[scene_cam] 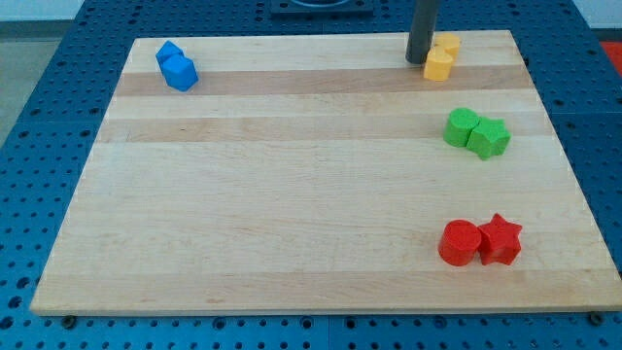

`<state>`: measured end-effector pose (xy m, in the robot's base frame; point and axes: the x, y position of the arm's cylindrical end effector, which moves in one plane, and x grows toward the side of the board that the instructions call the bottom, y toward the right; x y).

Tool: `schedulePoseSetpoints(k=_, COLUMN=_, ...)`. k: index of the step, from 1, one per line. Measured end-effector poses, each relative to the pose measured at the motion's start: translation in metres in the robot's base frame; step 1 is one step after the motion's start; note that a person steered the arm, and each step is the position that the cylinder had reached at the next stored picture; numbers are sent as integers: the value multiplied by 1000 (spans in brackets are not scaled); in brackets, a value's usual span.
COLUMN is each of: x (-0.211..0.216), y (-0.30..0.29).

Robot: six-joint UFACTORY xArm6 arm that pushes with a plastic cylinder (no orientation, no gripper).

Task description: Point your arm to the blue triangle

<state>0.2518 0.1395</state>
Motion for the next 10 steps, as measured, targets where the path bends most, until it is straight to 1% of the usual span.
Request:
schedulePoseSetpoints(k=3, x=7, y=-2)
schedulePoseSetpoints(k=5, x=-51, y=-128)
schedulePoseSetpoints(k=6, x=-58, y=-173)
schedulePoseSetpoints(k=9, x=-60, y=-337)
schedulePoseSetpoints(k=10, x=-60, y=-374)
